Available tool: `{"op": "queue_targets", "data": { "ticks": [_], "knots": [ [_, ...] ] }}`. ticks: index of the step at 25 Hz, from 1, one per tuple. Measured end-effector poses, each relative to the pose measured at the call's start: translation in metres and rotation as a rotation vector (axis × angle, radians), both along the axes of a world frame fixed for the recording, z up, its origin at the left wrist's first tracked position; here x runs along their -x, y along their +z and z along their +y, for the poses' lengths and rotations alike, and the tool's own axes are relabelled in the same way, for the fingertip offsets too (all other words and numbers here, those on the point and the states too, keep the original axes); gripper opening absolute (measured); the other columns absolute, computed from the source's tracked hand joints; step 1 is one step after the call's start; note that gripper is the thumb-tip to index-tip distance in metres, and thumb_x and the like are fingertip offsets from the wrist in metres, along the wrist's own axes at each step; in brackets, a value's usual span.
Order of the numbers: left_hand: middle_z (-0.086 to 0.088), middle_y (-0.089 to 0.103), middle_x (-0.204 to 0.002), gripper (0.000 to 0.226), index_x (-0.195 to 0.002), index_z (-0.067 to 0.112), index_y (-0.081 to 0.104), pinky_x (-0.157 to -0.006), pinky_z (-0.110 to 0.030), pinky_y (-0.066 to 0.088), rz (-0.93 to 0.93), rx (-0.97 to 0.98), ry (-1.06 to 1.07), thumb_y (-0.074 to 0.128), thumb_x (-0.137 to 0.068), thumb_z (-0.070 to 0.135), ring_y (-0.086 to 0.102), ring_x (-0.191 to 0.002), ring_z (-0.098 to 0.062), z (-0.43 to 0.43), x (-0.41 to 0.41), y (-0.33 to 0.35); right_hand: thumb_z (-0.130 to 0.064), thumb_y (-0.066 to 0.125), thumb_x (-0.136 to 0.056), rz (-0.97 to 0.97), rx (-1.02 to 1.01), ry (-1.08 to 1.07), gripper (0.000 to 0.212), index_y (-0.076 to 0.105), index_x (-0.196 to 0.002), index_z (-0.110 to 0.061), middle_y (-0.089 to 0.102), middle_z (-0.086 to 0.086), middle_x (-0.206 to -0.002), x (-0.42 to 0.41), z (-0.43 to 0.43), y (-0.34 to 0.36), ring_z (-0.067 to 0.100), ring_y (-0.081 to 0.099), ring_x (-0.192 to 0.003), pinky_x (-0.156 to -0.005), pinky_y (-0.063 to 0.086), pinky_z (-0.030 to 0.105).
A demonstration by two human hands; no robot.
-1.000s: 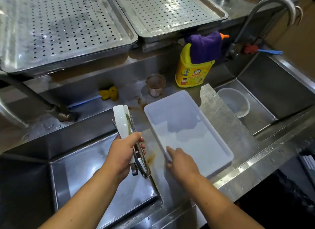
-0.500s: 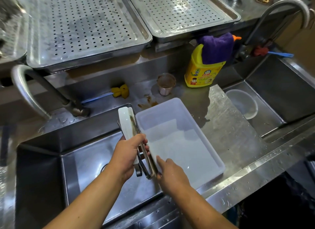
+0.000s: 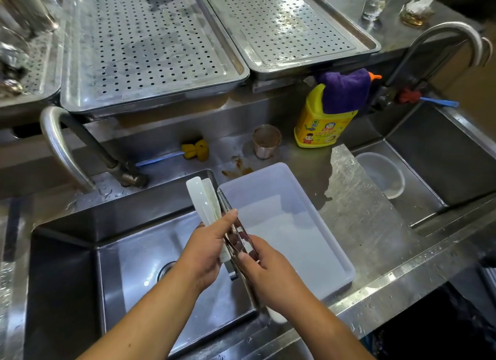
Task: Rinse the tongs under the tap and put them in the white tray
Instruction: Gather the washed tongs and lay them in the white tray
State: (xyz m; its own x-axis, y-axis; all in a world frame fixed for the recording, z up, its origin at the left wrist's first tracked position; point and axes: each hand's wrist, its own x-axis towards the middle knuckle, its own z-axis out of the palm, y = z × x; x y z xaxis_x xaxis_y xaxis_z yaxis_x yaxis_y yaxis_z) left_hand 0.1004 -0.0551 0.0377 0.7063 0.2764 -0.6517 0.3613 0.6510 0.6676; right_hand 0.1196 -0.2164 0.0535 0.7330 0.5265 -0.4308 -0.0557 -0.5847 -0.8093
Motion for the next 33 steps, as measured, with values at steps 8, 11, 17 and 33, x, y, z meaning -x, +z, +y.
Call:
{"op": "queue_targets", "data": {
  "ticks": [8,11,17,33],
  "knots": [
    [-0.007,0.076,-0.08,0.006,-0.101,0.01,0.069,-0.077,-0.048,0.065,0.033,-0.055,0.081,0.066,-0.1,0.015,0.081,-0.078,-0.026,0.009,-0.004,-0.002,-0.036,0.047,-0.107,-0.062,-0.033,-0.153,0.017,0.063,-0.106,-0.044,0.072,-0.016,-0.091,0.001,-0.024,-0.017,0.008,0.07,-0.077,-0.07,0.063,0.035],
    [-0.004,0.073,-0.069,0.012,-0.088,0.013,0.069,-0.064,-0.039,0.065,0.017,-0.057,0.137,0.064,-0.099,0.012,0.077,-0.065,-0.02,0.016,-0.009,0.002,-0.034,0.049,-0.108,-0.105,-0.025,-0.222,0.024,0.069,-0.117,-0.042,0.07,-0.023,-0.094,-0.005,-0.034,-0.024,0.001,0.068,-0.092,-0.083,0.056,0.023],
    [-0.001,0.071,-0.07,0.006,-0.095,0.012,0.065,-0.065,-0.039,0.066,0.041,-0.068,0.245,0.064,-0.101,0.013,0.076,-0.071,-0.02,0.043,-0.008,-0.003,-0.059,0.059,-0.093,0.075,-0.126,-0.321,0.025,0.065,-0.112,-0.045,0.065,-0.013,-0.072,-0.026,-0.046,-0.035,0.002,0.059,-0.061,-0.059,0.048,0.022],
    [-0.009,0.076,-0.074,0.014,-0.096,0.0,0.072,-0.066,-0.043,0.067,0.115,-0.035,0.07,0.069,-0.096,0.014,0.08,-0.073,-0.027,0.008,-0.016,-0.046,-0.055,0.066,-0.094,-0.346,0.326,-0.081,0.048,0.06,-0.128,-0.022,0.06,-0.001,-0.118,-0.078,0.025,-0.105,0.019,0.06,-0.106,-0.084,0.053,0.035]
  ]
}}
